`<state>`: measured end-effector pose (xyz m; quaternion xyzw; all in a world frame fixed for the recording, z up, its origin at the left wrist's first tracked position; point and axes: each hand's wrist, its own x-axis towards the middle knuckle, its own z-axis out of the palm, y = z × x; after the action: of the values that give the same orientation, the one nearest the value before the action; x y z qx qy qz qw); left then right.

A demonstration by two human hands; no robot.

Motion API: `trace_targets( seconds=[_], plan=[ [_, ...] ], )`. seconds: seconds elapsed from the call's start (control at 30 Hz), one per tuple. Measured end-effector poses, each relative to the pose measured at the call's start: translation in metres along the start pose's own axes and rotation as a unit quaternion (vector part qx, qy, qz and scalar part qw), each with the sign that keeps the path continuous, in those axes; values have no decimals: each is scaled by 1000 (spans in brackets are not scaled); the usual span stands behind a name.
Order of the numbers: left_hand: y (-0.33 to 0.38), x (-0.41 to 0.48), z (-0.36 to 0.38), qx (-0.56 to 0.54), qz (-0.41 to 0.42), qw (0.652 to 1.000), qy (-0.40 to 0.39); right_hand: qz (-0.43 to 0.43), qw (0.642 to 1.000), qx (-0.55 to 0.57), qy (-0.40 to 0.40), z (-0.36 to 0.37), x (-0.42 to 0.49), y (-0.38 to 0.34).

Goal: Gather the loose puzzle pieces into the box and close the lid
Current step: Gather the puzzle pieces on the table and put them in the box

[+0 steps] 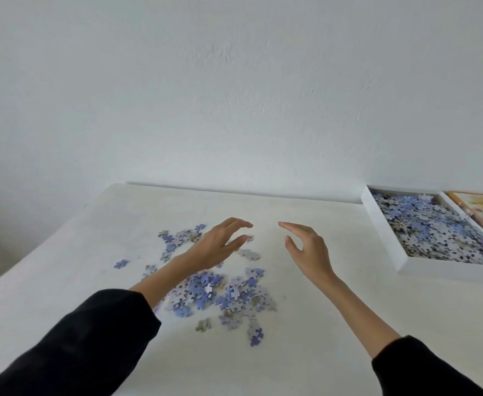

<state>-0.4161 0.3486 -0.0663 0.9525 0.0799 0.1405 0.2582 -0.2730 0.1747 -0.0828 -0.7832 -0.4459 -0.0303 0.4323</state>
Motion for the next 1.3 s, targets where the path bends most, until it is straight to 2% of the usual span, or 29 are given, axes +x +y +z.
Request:
trace_targets(
  seconds=[0.1, 0.2, 0.3, 0.37, 0.43, 0.53, 0.63, 0.7, 0.77, 0.83, 0.9, 1.0, 1.07, 1.2, 1.3],
  plan=[
    [-26, -28, -20, 12, -18, 1000, 8, 22, 999, -7, -48, 25, -10, -16],
    [-60, -57, -38, 45, -43, 998, 29, 65, 986, -22, -154, 42, -28, -25],
    [-102, -86, -56, 104, -123, 986, 42, 89, 963, -42, -250, 48, -56, -33],
    [-124, -108, -66, 114, -197, 973, 36, 100, 962, -17, -255, 43, -74, -39],
    [-139, -128, -71, 101, -235, 967, 15, 101, 963, -14, -250, 39, -90, -44],
    [-143, -146, -70, 98, -198, 971, -96, 77, 960, -100, -252, 43, -109, -52],
    [-134, -147, -69, 47, -132, 974, -178, 45, 940, -213, -264, 59, -116, -63],
    [-126, -144, -66, 33, -82, 971, -223, 54, 934, -247, -253, 71, -112, -70],
    [-118, -141, -58, 65, -28, 964, -255, 73, 934, -257, -238, 81, -105, -76],
    [-113, -138, -48, 106, 10, 961, -254, 91, 936, -252, -229, 89, -96, -81],
    [-107, -134, -41, 103, -3, 972, -211, 98, 942, -235, -220, 94, -89, -85],
    [-98, -129, -38, 68, -48, 991, -104, 55, 951, -217, -214, 95, -88, -88],
    [-99, -130, -43, 43, -47, 995, -74, 13, 948, -227, -225, 94, -93, -89],
    [-107, -142, -54, 15, -4, 981, -194, -15, 936, -254, -242, 96, -98, -88],
    [-109, -147, -50, 41, -19, 980, -192, 18, 943, -243, -228, 99, -91, -86]
  ],
)
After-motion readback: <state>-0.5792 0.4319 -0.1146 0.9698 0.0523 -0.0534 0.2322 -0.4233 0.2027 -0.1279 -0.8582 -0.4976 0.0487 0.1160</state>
